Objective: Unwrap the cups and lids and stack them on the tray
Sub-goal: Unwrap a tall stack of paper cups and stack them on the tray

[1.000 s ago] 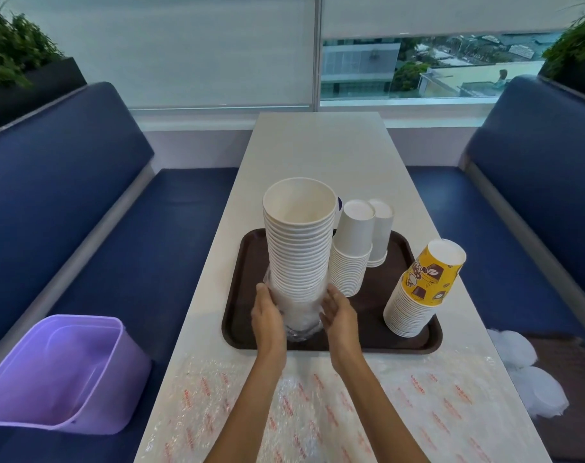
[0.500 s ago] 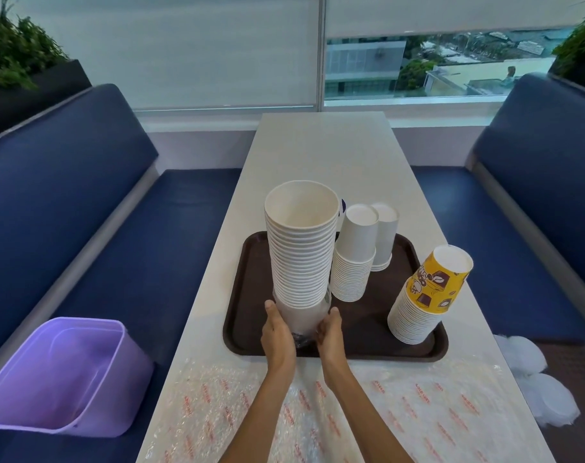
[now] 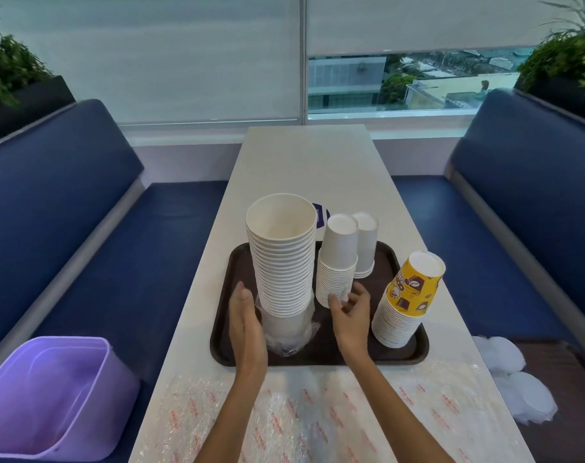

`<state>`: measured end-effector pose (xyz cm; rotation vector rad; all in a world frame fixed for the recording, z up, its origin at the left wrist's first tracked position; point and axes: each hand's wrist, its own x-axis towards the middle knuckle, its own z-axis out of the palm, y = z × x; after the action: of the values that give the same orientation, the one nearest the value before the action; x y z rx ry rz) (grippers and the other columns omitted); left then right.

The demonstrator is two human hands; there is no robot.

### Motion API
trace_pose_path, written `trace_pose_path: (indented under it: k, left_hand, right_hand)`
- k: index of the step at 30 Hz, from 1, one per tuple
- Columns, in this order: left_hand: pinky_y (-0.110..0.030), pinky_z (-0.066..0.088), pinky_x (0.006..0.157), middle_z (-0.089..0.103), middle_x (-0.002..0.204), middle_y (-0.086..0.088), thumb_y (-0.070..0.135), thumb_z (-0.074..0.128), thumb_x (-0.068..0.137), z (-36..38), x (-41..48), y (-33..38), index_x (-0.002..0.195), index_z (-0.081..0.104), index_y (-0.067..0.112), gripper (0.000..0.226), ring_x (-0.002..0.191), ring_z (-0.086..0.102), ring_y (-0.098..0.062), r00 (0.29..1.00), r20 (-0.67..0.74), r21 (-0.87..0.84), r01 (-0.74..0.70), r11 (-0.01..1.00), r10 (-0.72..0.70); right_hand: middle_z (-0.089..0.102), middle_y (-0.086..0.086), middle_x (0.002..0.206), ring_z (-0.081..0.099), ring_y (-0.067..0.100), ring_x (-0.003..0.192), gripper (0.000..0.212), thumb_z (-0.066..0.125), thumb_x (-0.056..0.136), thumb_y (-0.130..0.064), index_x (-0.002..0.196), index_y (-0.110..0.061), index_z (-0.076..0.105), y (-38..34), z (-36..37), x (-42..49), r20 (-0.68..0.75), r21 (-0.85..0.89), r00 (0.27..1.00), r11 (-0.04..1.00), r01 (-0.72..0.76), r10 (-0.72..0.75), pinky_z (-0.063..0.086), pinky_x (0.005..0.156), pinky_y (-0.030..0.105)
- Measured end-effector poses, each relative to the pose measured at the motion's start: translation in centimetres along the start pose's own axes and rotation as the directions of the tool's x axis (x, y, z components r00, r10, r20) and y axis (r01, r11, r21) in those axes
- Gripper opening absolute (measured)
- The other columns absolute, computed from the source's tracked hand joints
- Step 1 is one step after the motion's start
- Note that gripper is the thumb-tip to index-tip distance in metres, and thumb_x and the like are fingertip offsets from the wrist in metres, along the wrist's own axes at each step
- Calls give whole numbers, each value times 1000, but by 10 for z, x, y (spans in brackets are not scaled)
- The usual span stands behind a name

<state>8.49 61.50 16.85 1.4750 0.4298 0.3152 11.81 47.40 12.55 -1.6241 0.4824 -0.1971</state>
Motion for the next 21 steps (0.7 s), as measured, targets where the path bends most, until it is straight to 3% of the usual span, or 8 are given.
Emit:
trace_pose_path:
  k: [3, 5, 7, 11, 15, 21]
  left_hand:
    - [-16, 38, 97, 39, 137, 27, 66, 51, 82, -2, -4, 21, 138, 32, 38, 66, 126, 42, 4, 973, 142, 20, -189, 982, 184]
    - [-23, 42, 100, 41, 142, 19, 77, 60, 65, 0, 0, 24, 142, 29, 34, 93, 127, 44, -3, 945, 205, 104, -281, 954, 256]
    - [-34, 42, 105, 40, 144, 14, 76, 66, 58, 5, 3, 26, 144, 25, 32, 105, 130, 43, -9, 927, 234, 192, -339, 921, 293]
    - [-31, 36, 107, 35, 142, 19, 67, 75, 56, 13, 5, 30, 139, 19, 39, 104, 131, 37, -7, 914, 234, 275, -388, 880, 331]
    - [-35, 36, 108, 37, 147, 4, 51, 76, 55, 17, 11, 28, 134, 21, 39, 97, 132, 38, -14, 913, 205, 310, -401, 862, 352]
    - [-29, 37, 105, 39, 137, 18, 58, 83, 55, 15, 22, 20, 132, 23, 44, 98, 127, 41, -8, 914, 215, 297, -396, 869, 343]
  right_hand:
    - [36, 13, 149, 40, 32, 134, 82, 72, 84, -22, 148, -12, 21, -6, -3, 22, 29, -134, 999, 991, 23, -19, 36, 109, 49]
    - [35, 11, 151, 35, 31, 137, 88, 73, 82, -23, 149, -13, 18, -9, -3, 35, 72, -201, 997, 978, 52, -38, 32, 111, 48]
    - [39, 8, 149, 37, 32, 136, 87, 74, 82, -28, 149, -16, 20, -6, -2, 44, 115, -261, 992, 961, 86, -58, 33, 110, 49]
    - [44, 5, 146, 41, 33, 134, 86, 74, 80, -35, 148, -20, 24, -4, 5, 58, 143, -337, 988, 936, 103, -57, 34, 108, 51]
    - [48, 4, 143, 44, 32, 132, 86, 75, 77, -43, 146, -24, 27, -7, 20, 71, 186, -364, 981, 924, 119, -53, 36, 107, 54]
    - [54, 7, 137, 48, 27, 127, 83, 75, 77, -39, 145, -20, 31, -10, 45, 92, 272, -326, 960, 931, 162, -71, 37, 106, 50]
